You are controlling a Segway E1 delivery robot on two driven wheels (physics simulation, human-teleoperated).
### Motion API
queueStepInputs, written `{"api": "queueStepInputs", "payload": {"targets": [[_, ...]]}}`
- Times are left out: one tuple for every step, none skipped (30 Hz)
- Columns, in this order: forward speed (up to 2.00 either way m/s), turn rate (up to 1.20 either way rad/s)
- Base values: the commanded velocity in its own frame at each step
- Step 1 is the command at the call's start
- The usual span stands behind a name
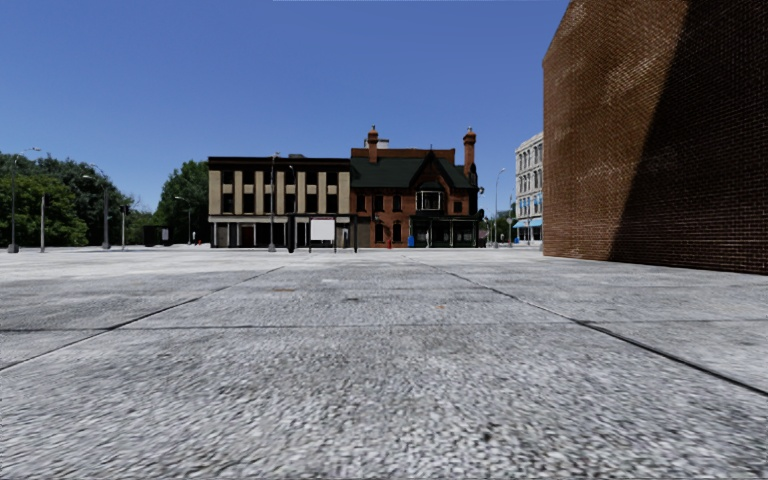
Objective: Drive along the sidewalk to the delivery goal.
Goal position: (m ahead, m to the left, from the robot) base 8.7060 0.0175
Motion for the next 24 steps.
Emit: {"api": "queueStepInputs", "payload": {"targets": [[2.0, 0.0], [2.0, 0.0], [2.0, 0.0], [2.0, 0.0], [2.0, 0.0], [2.0, 0.0], [2.0, 0.0], [2.0, 0.0], [2.0, 0.0], [2.0, 0.0], [2.0, 0.0], [2.0, 0.0], [2.0, 0.0], [2.0, 0.0], [2.0, 0.0], [2.0, 0.0], [2.0, 0.0], [2.0, 0.0], [2.0, 0.0], [2.0, 0.0], [2.0, 0.0], [2.0, 0.0], [2.0, 0.0], [2.0, 0.0]]}}
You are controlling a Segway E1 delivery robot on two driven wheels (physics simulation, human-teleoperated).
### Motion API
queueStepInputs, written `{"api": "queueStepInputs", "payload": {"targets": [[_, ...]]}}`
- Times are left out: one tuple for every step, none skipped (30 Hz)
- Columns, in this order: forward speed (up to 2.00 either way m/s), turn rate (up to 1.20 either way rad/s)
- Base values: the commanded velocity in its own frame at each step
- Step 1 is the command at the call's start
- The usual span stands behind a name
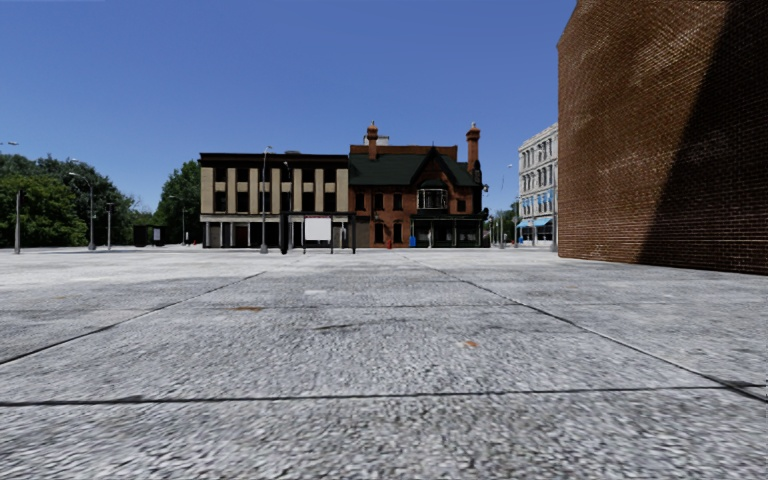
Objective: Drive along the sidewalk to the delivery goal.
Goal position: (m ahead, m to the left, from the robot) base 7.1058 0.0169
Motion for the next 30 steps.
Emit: {"api": "queueStepInputs", "payload": {"targets": [[2.0, 0.0], [2.0, 0.0], [2.0, 0.0], [2.0, 0.0], [2.0, 0.0], [2.0, 0.0], [2.0, 0.0], [2.0, 0.0], [2.0, 0.0], [2.0, 0.0], [2.0, 0.0], [2.0, 0.0], [2.0, 0.0], [2.0, 0.0], [2.0, 0.0], [2.0, 0.0], [2.0, 0.0], [2.0, 0.0], [2.0, 0.0], [2.0, 0.0], [2.0, 0.0], [2.0, 0.0], [2.0, 0.0], [2.0, 0.0], [2.0, 0.0], [2.0, 0.0], [2.0, 0.0], [2.0, 0.0], [2.0, 0.0], [2.0, 0.0]]}}
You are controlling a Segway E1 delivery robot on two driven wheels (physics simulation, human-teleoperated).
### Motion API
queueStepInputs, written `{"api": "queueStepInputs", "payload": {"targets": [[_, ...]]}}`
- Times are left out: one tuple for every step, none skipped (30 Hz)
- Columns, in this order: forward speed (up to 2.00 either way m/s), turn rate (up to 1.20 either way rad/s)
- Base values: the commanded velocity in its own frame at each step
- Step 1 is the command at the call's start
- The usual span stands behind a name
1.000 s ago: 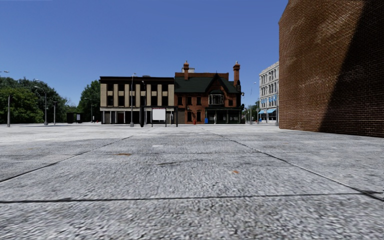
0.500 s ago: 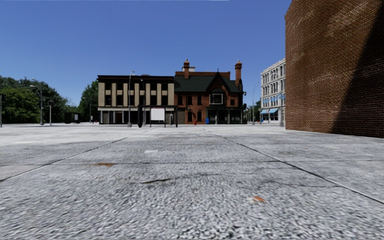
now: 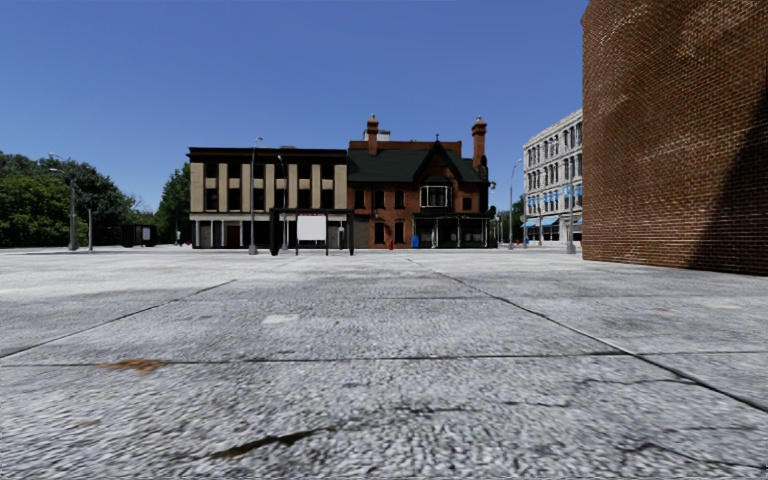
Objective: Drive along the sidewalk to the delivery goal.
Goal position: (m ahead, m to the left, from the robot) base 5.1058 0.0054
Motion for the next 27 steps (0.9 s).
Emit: {"api": "queueStepInputs", "payload": {"targets": [[2.0, 0.0], [2.0, 0.0], [2.0, 0.0], [2.0, 0.0], [2.0, 0.0], [2.0, 0.0], [2.0, 0.0], [2.0, 0.0], [2.0, 0.0], [2.0, 0.0], [2.0, 0.0], [2.0, 0.0], [2.0, 0.08], [2.0, 0.23], [2.0, 0.29], [2.0, 0.29], [2.0, 0.3], [2.0, 0.18], [2.0, 0.0], [2.0, 0.0], [2.0, 0.0], [2.0, 0.0], [2.0, 0.0], [2.0, 0.0], [2.0, 0.0], [2.0, 0.0], [2.0, 0.0]]}}
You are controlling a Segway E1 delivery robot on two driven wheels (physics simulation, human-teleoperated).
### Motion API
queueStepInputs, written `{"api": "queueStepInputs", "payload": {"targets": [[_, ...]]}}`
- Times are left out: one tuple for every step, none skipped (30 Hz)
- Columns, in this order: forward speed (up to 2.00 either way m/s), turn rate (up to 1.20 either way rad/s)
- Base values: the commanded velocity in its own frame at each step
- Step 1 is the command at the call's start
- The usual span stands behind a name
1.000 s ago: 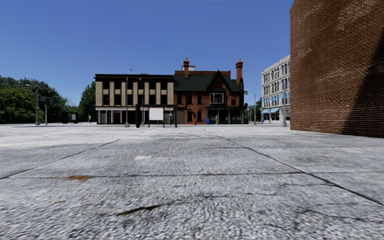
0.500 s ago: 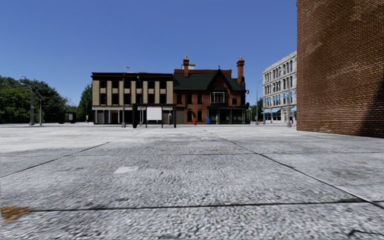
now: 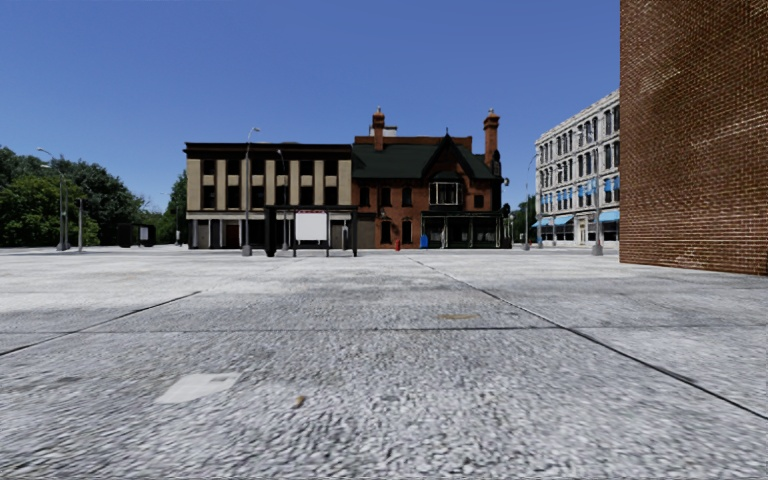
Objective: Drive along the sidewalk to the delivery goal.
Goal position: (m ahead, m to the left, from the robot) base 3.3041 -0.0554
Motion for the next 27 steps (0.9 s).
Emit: {"api": "queueStepInputs", "payload": {"targets": [[2.0, 0.0], [2.0, 0.0], [2.0, 0.0], [2.0, 0.0], [2.0, 0.0], [2.0, 0.0], [2.0, 0.0], [2.0, 0.0], [2.0, 0.0], [2.0, 0.0], [2.0, 0.0], [2.0, 0.0], [2.0, 0.0], [2.0, 0.0], [2.0, 0.0], [2.0, 0.0], [2.0, 0.0], [2.0, 0.0], [2.0, 0.0], [2.0, 0.0], [2.0, 0.0], [2.0, 0.0], [2.0, 0.0], [2.0, 0.0], [2.0, 0.0], [2.0, 0.0], [2.0, 0.0]]}}
